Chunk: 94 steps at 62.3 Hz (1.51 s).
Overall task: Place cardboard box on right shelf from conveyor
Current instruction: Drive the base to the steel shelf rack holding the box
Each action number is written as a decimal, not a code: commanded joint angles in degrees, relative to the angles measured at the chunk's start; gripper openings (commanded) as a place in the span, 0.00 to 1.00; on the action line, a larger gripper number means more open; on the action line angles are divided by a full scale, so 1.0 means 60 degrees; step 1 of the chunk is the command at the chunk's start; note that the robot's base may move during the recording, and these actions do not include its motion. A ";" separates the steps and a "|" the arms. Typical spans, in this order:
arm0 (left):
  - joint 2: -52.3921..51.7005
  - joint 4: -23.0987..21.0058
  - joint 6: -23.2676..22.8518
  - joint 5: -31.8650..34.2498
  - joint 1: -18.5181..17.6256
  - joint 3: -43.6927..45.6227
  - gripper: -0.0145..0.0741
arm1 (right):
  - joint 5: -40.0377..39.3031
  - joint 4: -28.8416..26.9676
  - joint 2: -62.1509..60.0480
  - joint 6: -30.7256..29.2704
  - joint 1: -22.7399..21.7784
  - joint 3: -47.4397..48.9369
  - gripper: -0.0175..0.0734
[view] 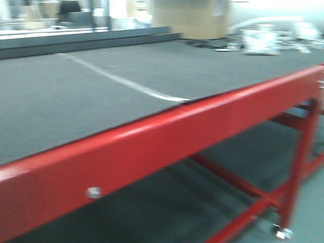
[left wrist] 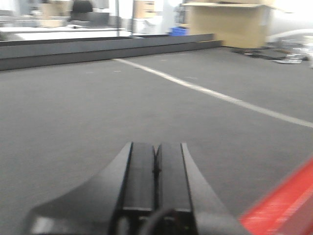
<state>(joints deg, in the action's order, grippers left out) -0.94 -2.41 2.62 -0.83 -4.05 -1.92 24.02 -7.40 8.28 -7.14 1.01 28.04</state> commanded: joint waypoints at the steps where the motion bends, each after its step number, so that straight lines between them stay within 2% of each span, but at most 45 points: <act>1: -0.0057 -0.0045 0.0002 0.0830 -0.0009 -0.0058 0.03 | -0.1040 -0.0005 0.0109 -0.0118 -0.0062 0.0296 0.28; 94: -0.0057 -0.0045 0.0002 0.0830 -0.0011 -0.0058 0.03 | -0.1031 -0.0005 0.0109 -0.0118 -0.0069 0.0296 0.28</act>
<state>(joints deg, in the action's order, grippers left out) -0.94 -2.41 2.62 -0.83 -4.05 -1.92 24.14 -7.40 8.15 -7.16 0.87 28.04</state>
